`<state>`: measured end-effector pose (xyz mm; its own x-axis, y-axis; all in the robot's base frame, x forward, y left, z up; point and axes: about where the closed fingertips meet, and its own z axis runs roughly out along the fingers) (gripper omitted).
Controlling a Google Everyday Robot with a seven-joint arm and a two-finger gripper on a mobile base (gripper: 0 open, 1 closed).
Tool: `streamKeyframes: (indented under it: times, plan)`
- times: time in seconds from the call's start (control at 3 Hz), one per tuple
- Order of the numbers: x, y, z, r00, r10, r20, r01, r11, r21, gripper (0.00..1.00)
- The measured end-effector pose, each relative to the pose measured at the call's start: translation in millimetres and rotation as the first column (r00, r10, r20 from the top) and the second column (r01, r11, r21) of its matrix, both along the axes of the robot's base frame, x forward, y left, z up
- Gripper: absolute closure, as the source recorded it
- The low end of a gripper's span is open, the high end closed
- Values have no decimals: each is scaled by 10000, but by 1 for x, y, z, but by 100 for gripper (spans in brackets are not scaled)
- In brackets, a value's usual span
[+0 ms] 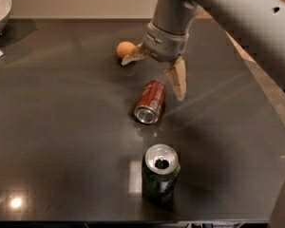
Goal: Move coke can near green can
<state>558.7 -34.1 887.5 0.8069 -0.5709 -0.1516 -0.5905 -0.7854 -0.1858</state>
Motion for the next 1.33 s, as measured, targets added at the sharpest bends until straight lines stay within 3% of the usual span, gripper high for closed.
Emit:
streamKeyframes:
  times: [0.33,0.67,1.33]
  plan:
    - [-3,6,-19,9973,735,93,-726,9946,-736,0]
    - [-5,2,-34,9931,1161,156,-1126,9829,-1459,14]
    - [-13,-2,-35,9862,1616,352,-1503,9647,-2160,56]
